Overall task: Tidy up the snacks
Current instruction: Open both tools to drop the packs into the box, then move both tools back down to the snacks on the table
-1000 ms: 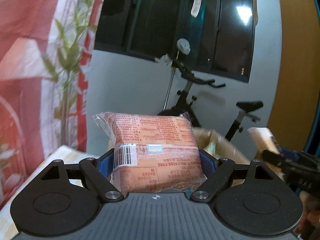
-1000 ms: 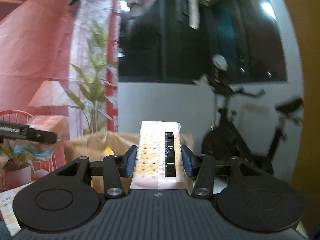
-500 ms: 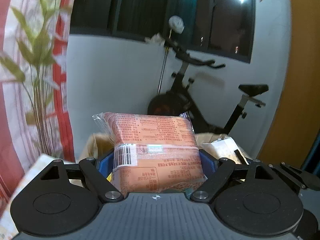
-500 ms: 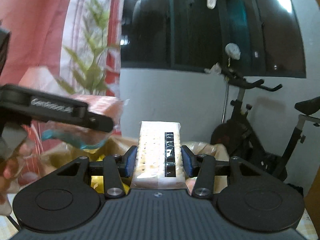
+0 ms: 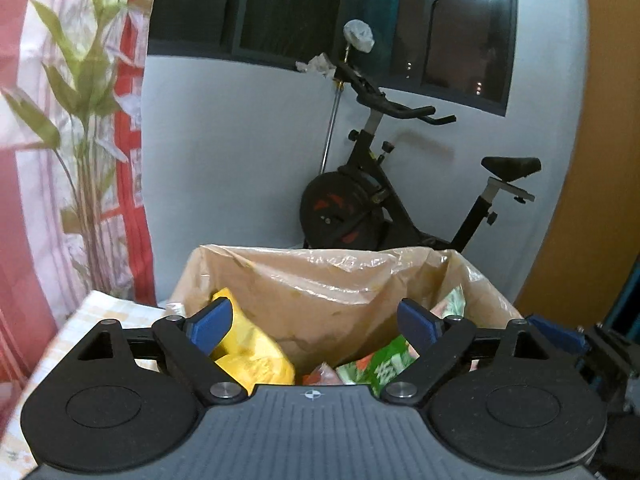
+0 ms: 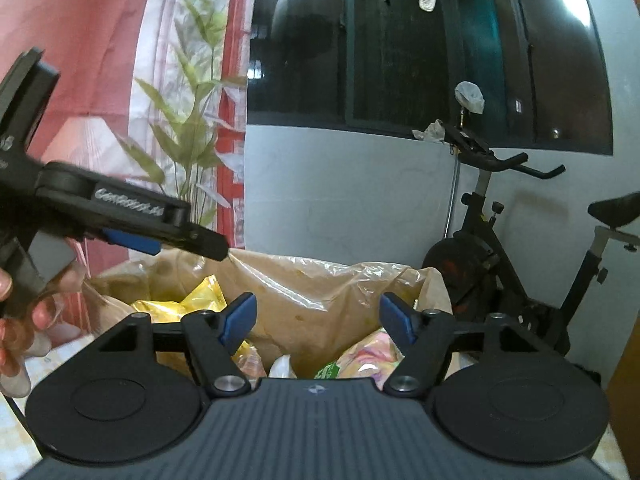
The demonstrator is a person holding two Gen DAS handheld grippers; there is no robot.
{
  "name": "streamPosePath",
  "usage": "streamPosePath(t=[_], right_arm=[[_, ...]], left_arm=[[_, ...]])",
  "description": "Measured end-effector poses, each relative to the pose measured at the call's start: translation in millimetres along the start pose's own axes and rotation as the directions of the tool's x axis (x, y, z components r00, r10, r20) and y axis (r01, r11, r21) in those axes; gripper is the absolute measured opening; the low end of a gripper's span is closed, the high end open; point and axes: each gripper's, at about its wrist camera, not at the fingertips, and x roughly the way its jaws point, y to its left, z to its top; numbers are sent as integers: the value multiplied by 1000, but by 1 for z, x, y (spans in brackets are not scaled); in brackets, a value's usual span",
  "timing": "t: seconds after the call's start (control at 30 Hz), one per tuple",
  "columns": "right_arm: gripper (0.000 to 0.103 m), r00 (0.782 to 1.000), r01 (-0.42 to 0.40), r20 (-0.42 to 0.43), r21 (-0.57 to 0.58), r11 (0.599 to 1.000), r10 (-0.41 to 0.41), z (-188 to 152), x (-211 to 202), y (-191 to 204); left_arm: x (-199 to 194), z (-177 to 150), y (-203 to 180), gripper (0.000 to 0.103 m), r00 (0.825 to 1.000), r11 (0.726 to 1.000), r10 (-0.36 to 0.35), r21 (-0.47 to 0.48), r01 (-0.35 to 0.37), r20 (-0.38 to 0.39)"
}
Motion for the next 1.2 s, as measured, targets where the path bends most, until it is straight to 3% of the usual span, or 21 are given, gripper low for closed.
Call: streamPosePath(t=[0.27, 0.4, 0.63, 0.83, 1.03, 1.2], right_arm=[[71, 999, -40, 13, 110, 993, 38, -11, -50, -8], [71, 999, -33, 2, 112, 993, 33, -29, -76, -6], [71, 991, -13, -133, 142, 990, 32, -78, -96, -3], [71, 956, 14, -290, 161, 987, 33, -125, -99, 2], [71, 893, 8, -447, 132, 991, 52, -163, -92, 17], [71, 882, 11, -469, 110, 994, 42, -170, -81, 24]], left_arm=[[-59, -28, 14, 91, 999, 999, 29, -23, -28, 39], [-80, -56, 18, 91, 997, 998, 60, -40, -58, 56], [-95, -116, 18, 90, 991, 990, 122, -80, -117, 57], [-94, -157, 16, 90, 989, 985, 149, -82, -149, -12], [-94, -191, 16, 90, 983, 984, 163, -59, -168, -80], [-94, -196, 20, 90, 981, 983, 168, -63, -175, -98]])
